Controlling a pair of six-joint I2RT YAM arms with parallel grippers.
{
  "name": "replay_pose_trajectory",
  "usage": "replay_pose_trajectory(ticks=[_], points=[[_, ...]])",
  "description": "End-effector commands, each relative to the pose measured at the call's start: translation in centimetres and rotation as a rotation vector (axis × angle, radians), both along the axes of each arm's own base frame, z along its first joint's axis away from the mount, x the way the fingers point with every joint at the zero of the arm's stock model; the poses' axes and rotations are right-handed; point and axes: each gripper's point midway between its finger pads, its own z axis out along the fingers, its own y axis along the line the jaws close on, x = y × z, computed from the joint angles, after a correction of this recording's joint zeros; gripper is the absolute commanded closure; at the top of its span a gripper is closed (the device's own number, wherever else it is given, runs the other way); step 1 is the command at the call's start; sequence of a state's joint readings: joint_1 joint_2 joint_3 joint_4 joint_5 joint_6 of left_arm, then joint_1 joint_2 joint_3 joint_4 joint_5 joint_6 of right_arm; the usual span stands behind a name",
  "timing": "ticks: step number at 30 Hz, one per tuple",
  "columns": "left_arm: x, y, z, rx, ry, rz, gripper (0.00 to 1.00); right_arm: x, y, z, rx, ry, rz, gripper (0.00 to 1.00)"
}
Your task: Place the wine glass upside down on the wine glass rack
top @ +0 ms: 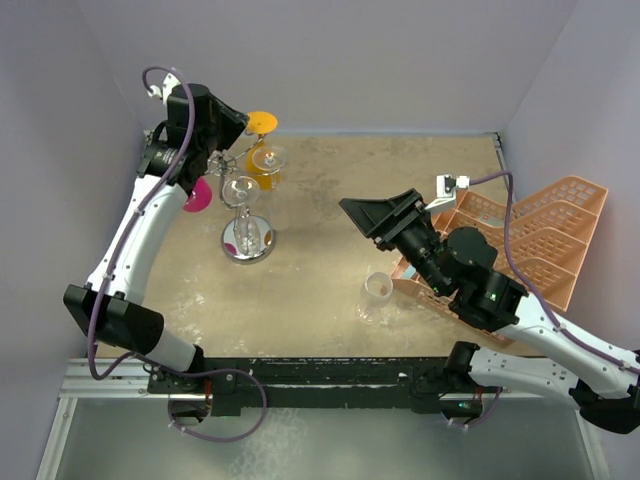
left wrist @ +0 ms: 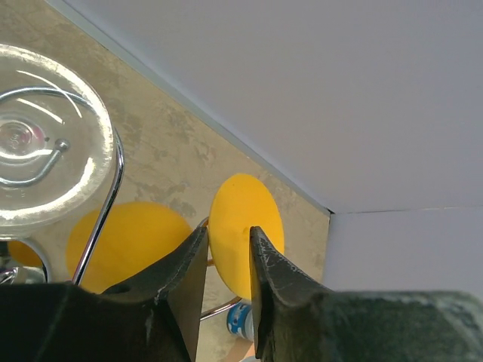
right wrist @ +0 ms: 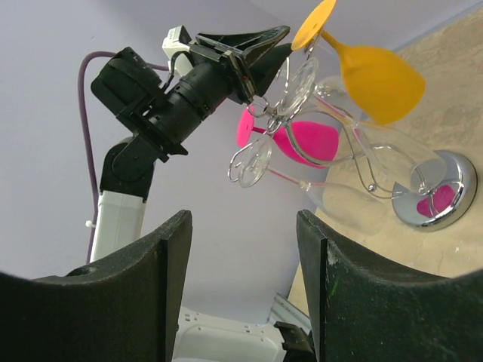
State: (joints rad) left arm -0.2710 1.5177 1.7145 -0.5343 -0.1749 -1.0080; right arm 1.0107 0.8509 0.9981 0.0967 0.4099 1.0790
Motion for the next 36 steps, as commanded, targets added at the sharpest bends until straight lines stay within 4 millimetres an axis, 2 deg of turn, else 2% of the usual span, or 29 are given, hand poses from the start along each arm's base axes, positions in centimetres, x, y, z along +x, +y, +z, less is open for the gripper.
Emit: replay_pose_trajectory(ticks=[1, 9, 18, 22, 26, 30, 33, 36], points=[[-1.4, 1.8, 3.7, 0.056, -0.077, 0.039, 0.74, 0.2, -0.4, 0.7, 0.028, 0.009, -0.024, 0.41], [-2.5, 3.3, 5.9, 0.128, -0.114, 0.078, 0.71, 0.5, -0.4, -1.4, -0.018, 0.054, -0.040, 0.41], [-3.2, 3.5, 7.3, 0.144, -0.149, 0.068, 0.70, 0.7, -1.0, -3.1, -0.059, 0.087, -0.066, 0.42], [-4.6, 4.0, 9.3, 0.162, -0.206, 0.068, 0.70, 0.8, -1.4, -4.5, -0.145, 0.102, -0.087, 0.41], [-7.3, 4.9, 11.7, 0.209, -0.277, 0.058, 0.68, 0.7, -2.7, -5.7, -0.276, 0.119, -0.113, 0.38], [-11.5, 6.0, 13.5, 0.275, -0.348, 0.029, 0.62, -0.2, -3.6, -6.3, -0.411, 0.100, -0.077, 0.37], [-14.7, 6.5, 13.0, 0.332, -0.372, -0.012, 0.57, -1.2, -4.1, -7.2, -0.499, 0.111, -0.029, 0.37], [-18.1, 7.1, 11.6, 0.387, -0.377, -0.048, 0.52, -1.9, -4.6, -8.9, -0.610, 0.135, 0.010, 0.37]])
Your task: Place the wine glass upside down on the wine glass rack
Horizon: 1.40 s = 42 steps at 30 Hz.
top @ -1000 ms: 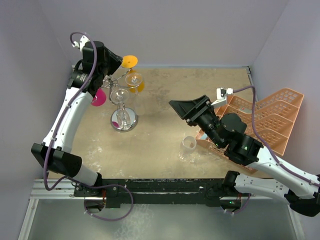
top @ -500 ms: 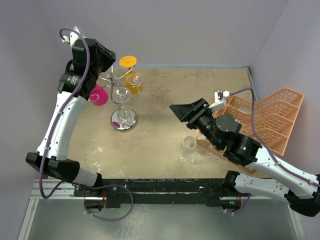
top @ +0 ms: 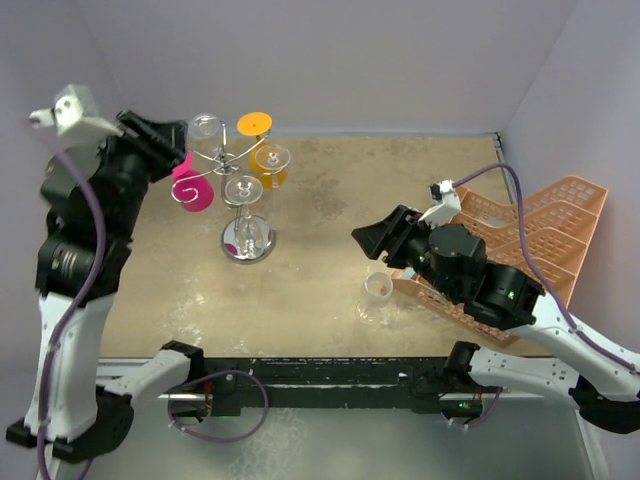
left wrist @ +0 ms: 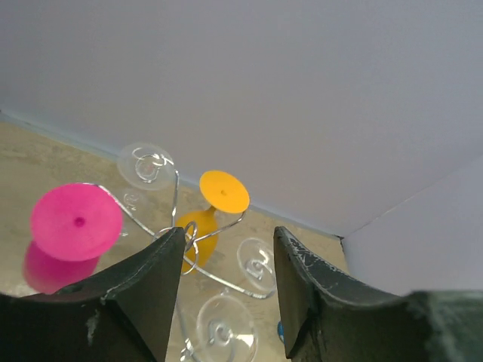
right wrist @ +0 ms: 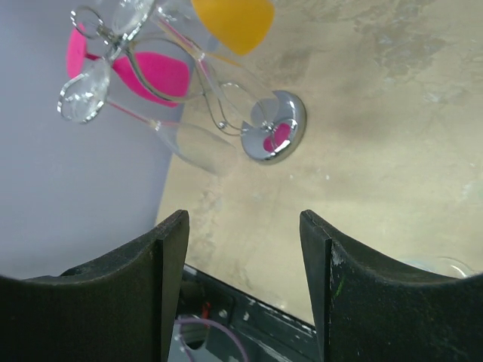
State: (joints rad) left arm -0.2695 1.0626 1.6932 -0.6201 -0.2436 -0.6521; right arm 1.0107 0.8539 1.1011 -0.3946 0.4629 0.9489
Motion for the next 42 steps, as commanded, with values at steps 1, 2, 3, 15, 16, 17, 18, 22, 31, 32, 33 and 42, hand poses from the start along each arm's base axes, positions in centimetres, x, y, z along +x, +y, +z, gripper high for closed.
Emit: replay_pose_trajectory(ticks=[1, 2, 3, 15, 16, 17, 18, 22, 31, 32, 33, 42], points=[[-4.3, 0.9, -1.7, 0.139, -0.016, -0.042, 0.50, -1.5, -1.7, -2.2, -0.196, 0.041, 0.061, 0.37], [-5.1, 1.1, -2.6, 0.153, -0.005, -0.044, 0.49, -1.5, -1.8, -3.0, -0.226, 0.059, 0.061, 0.37], [-6.0, 1.4, -3.4, 0.162, 0.004, -0.045, 0.47, -1.7, -1.9, -3.8, -0.256, 0.077, 0.066, 0.37], [-12.5, 5.2, -10.1, 0.196, 0.079, 0.059, 0.39, -3.0, -1.9, -12.4, -0.497, 0.290, 0.130, 0.46], [-12.7, 5.5, -10.3, 0.183, 0.073, 0.072, 0.39, -3.1, -1.9, -12.7, -0.503, 0.298, 0.134, 0.47], [-12.9, 5.6, -10.4, 0.166, 0.066, 0.079, 0.39, -3.1, -1.8, -13.0, -0.509, 0.302, 0.139, 0.48], [-13.1, 5.6, -10.5, 0.152, 0.058, 0.078, 0.40, -3.2, -1.8, -13.2, -0.514, 0.309, 0.142, 0.49], [-13.2, 5.3, -10.8, 0.129, 0.051, 0.069, 0.41, -3.2, -2.0, -14.0, -0.532, 0.330, 0.128, 0.50], [-13.1, 4.3, -9.5, 0.107, 0.005, 0.019, 0.41, -3.0, -1.0, -16.2, -0.506, 0.353, 0.121, 0.64], [-13.1, 4.2, -9.3, 0.106, -0.001, 0.011, 0.41, -2.9, -1.0, -16.4, -0.495, 0.365, 0.107, 0.66], [-13.2, 4.0, -9.1, 0.105, -0.009, 0.001, 0.41, -2.9, -1.0, -16.6, -0.491, 0.366, 0.098, 0.69], [-13.2, 2.7, -7.2, 0.101, -0.054, -0.070, 0.41, -2.1, -0.7, -15.6, -0.455, 0.325, 0.075, 1.00]])
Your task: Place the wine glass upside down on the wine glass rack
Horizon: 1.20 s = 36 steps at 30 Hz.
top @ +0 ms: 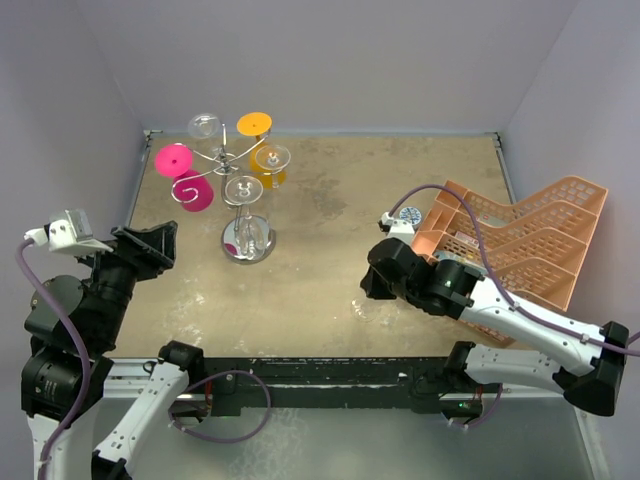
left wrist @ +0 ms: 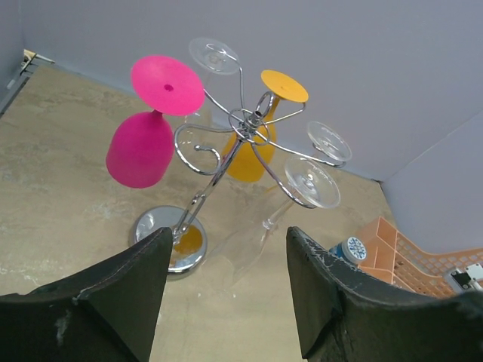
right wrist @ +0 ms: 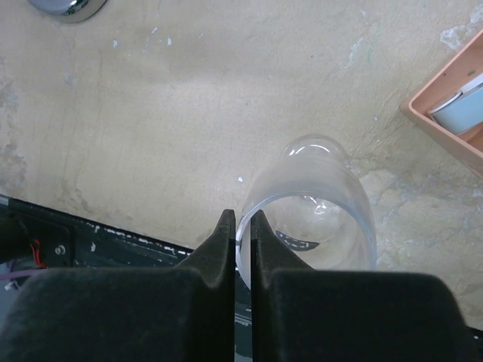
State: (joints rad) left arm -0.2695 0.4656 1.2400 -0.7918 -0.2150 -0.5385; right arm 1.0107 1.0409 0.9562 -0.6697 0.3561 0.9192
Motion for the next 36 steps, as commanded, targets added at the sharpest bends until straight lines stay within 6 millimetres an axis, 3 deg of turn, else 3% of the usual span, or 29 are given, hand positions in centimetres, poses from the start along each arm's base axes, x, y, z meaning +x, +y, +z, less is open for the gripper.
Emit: replay_pose_trajectory(ticks=[1, 5, 8, 12, 15, 25, 30, 34, 36], points=[[0.2, -0.9, 3.0, -0.031, -0.074, -0.047, 0.40, 0.9, 0.3, 1.6, 0.046, -0.048, -0.037, 1.00], [0.6, -1.6, 3.7, -0.053, -0.080, -0.074, 0.39, 1.5, 0.0, 4.1, 0.081, -0.111, -0.057, 1.00], [0.9, -2.4, 4.7, -0.076, -0.110, -0.112, 0.38, 2.0, -0.3, 7.2, 0.158, -0.182, -0.082, 1.00], [1.2, -3.8, 7.1, -0.125, -0.185, -0.181, 0.38, 2.7, -0.9, 12.4, 0.318, -0.329, -0.119, 1.00], [2.5, -4.9, 7.6, -0.190, -0.176, -0.211, 0.38, 3.2, -1.6, 16.6, 0.447, -0.462, -0.144, 1.00], [5.4, -11.1, 10.9, -0.446, -0.162, -0.506, 0.41, 3.4, -5.2, 26.9, 0.734, -0.787, -0.246, 1.00], [5.2, -13.9, 14.6, -0.609, -0.226, -0.720, 0.41, 2.7, -6.6, 30.0, 0.857, -0.881, -0.273, 1.00], [5.7, -14.1, 16.3, -0.693, -0.259, -0.751, 0.41, 2.1, -7.3, 31.7, 0.961, -0.925, -0.287, 1.00], [6.2, -14.0, 16.5, -0.725, -0.270, -0.742, 0.41, 2.1, -7.2, 31.4, 0.990, -0.935, -0.288, 1.00]])
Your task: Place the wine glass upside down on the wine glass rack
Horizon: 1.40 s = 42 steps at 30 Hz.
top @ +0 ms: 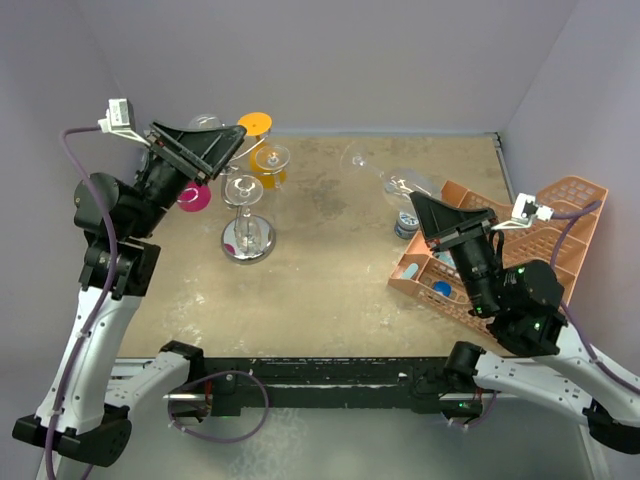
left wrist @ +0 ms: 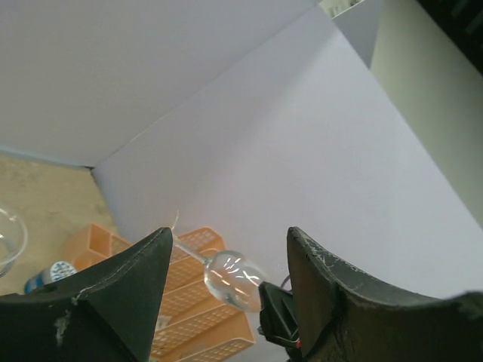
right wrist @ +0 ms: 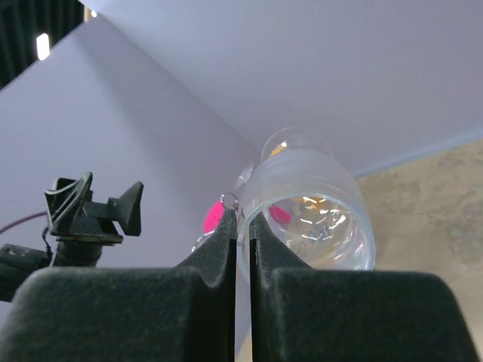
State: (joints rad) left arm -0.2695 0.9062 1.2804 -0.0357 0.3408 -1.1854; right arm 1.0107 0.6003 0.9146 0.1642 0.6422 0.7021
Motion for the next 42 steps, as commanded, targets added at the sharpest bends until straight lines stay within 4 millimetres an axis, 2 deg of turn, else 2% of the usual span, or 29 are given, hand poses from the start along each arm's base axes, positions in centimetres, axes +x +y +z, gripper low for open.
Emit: replay_pose_trajectory(ticks=[1, 5, 8, 11, 15, 19, 24, 28, 30, 33, 36, 38, 42], points=[[-1.7, 0.0, 4.3, -0.157, -0.111, -0.073, 0.41, -0.8, -1.7, 4.1, 0.202, -0.130, -0.018, 1.00], [-0.6, -0.1, 3.3, -0.222, -0.080, -0.070, 0.41, -1.1, -1.9, 5.1, 0.267, -0.167, -0.004, 1.00], [0.2, -1.1, 2.0, -0.234, -0.047, -0.082, 0.41, -1.0, -1.2, 5.6, 0.278, -0.179, 0.011, 1.00], [0.7, -4.2, 0.3, -0.229, 0.000, -0.130, 0.41, -0.6, -0.2, 5.8, 0.270, -0.177, 0.024, 1.00], [0.3, -8.8, -1.2, -0.187, 0.023, -0.205, 0.43, -0.5, 0.4, 5.9, 0.284, -0.180, 0.040, 1.00], [0.7, -10.5, -2.2, -0.188, 0.053, -0.193, 0.44, -0.6, 1.2, 5.8, 0.295, -0.182, 0.073, 1.00], [1.8, -11.4, -4.9, -0.221, 0.197, -0.133, 0.44, -1.1, 2.1, 5.5, 0.313, -0.201, 0.129, 1.00], [1.8, -12.1, -5.3, -0.238, 0.227, -0.118, 0.44, -1.3, 3.0, 5.3, 0.311, -0.209, 0.165, 1.00], [1.7, -12.1, -4.9, -0.253, 0.217, -0.115, 0.44, -1.4, 3.5, 5.2, 0.307, -0.212, 0.186, 1.00], [1.8, -11.6, -4.9, -0.258, 0.222, -0.082, 0.47, -1.7, 4.0, 5.1, 0.311, -0.217, 0.218, 1.00], [2.7, -10.0, -6.6, -0.229, 0.289, 0.031, 0.52, -2.1, 4.1, 5.0, 0.331, -0.228, 0.248, 1.00], [2.8, -9.2, -6.7, -0.249, 0.294, 0.061, 0.54, -2.3, 4.3, 5.0, 0.337, -0.232, 0.261, 1.00], [2.9, -9.5, -6.6, -0.266, 0.302, 0.052, 0.57, -2.7, 5.0, 5.2, 0.337, -0.245, 0.298, 1.00]])
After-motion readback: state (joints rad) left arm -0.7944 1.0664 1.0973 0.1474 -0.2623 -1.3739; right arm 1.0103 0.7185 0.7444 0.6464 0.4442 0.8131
